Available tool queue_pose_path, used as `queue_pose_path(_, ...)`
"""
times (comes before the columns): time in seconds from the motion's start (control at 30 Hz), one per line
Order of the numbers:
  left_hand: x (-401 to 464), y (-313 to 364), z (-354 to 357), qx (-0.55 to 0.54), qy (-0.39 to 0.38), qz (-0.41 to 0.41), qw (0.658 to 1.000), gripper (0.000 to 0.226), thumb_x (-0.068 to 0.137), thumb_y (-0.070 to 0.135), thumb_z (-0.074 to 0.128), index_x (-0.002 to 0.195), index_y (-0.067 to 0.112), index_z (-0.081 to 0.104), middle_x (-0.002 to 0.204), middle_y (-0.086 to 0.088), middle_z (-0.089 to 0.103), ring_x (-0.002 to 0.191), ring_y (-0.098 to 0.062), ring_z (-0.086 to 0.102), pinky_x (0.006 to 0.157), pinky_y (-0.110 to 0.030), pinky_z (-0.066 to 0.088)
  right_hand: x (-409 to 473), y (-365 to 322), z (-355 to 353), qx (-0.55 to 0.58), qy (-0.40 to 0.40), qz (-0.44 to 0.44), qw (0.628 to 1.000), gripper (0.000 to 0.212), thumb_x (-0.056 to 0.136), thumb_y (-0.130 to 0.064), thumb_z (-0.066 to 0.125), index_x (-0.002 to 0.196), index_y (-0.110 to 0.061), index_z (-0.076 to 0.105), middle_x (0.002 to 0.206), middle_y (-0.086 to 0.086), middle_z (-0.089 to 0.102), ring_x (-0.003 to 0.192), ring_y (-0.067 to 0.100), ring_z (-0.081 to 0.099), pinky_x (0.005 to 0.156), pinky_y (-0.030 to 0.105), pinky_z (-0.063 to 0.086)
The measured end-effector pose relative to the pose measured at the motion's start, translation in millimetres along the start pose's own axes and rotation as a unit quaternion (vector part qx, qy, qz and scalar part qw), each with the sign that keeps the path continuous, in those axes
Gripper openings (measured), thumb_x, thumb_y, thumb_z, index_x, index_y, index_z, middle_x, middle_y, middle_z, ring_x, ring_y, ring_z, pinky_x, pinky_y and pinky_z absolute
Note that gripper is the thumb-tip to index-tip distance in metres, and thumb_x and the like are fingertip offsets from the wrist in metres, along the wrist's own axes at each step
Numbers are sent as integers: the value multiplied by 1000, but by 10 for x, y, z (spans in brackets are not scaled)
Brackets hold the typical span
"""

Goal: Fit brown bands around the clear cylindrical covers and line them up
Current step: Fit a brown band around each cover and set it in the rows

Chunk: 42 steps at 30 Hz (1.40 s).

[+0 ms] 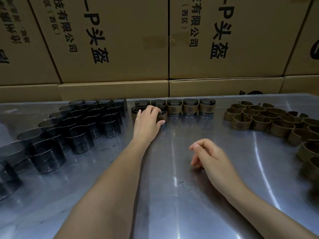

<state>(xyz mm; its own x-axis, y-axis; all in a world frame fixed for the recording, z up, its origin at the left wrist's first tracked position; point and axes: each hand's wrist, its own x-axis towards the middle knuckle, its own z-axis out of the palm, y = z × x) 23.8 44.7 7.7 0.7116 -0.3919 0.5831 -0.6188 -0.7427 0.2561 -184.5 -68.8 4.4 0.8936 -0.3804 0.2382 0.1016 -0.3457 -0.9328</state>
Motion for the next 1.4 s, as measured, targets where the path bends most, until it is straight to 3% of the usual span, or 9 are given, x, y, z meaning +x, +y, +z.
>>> queue_pose_path(0.13, -4, -30, 12, 51, 22, 13, 998, 34, 92, 34, 62, 122, 20, 57, 138, -4, 44, 136, -24, 32, 118, -49, 11, -5, -10, -3, 0, -2, 1, 1000, 19, 97, -23, 47, 83, -19, 60, 59, -5, 62, 61, 7, 55, 66, 27, 42)
queue_pose_path(0.23, -5, -33, 18, 53, 10, -26, 998, 43, 91, 38, 61, 130, 22, 50, 149, -8, 30, 143, -30, 17, 118, -53, 4, -9, -11, -4, 3, -6, -2, 1000, 19, 97, -22, 47, 83, -19, 60, 58, -5, 61, 58, 3, 55, 62, 20, 42)
queue_pose_path(0.33, 0, -38, 22, 18, 18, -68, 997, 59, 89, 40, 65, 135, 14, 41, 142, -9, 38, 139, -27, 28, 118, -50, 8, -11, -8, -5, 6, -10, -1, 1000, 20, 97, -22, 47, 83, -19, 60, 57, -6, 61, 55, 0, 55, 56, 11, 40)
queue_pose_path(0.43, 17, -57, 10, -11, 33, -81, 996, 56, 87, 37, 68, 130, 12, 44, 134, -10, 46, 131, -25, 38, 117, -46, 15, -10, -10, -9, 3, -13, -2, 1000, 20, 97, -23, 47, 83, -20, 60, 58, -6, 62, 55, -1, 55, 56, 12, 40)
queue_pose_path(0.67, 33, -80, 21, -9, -7, -75, 997, 35, 91, 31, 64, 124, 21, 56, 141, -7, 39, 138, -27, 26, 117, -57, 4, -14, -16, 1, -4, -13, 2, 1000, 20, 97, -23, 47, 82, -22, 60, 59, -5, 63, 56, 0, 56, 64, 24, 41)
queue_pose_path(0.93, 24, -67, 14, -22, -14, -56, 998, 30, 95, 25, 59, 124, 26, 57, 143, -1, 39, 143, -28, 15, 115, -58, -1, -14, -16, 2, -9, -13, 2, 1000, 20, 98, -23, 47, 82, -22, 60, 59, -6, 62, 55, -1, 54, 62, 21, 39)
queue_pose_path(1.1, 21, -48, 8, 2, -12, -8, 1000, 34, 93, 28, 61, 127, 26, 55, 136, 3, 48, 144, -23, 19, 115, -57, -2, -12, -16, 7, -2, -15, 0, 1000, 19, 98, -21, 47, 83, -19, 60, 57, -6, 62, 54, -1, 54, 55, 10, 39)
queue_pose_path(1.23, 17, -30, 17, 41, 9, 16, 999, 37, 91, 39, 61, 126, 25, 58, 128, 1, 51, 135, -22, 29, 116, -52, 3, -10, -22, 7, 6, -12, 5, 1000, 20, 97, -20, 47, 83, -19, 60, 57, -5, 61, 53, 0, 54, 57, 14, 41)
queue_pose_path(1.4, 39, -59, 7, 17, 29, 2, 999, 33, 93, 33, 61, 125, 27, 61, 120, 0, 53, 128, -23, 36, 115, -47, 8, -14, -26, 6, -2, -15, 4, 1000, 19, 97, -22, 47, 83, -21, 60, 58, -5, 62, 56, 1, 56, 63, 24, 43)
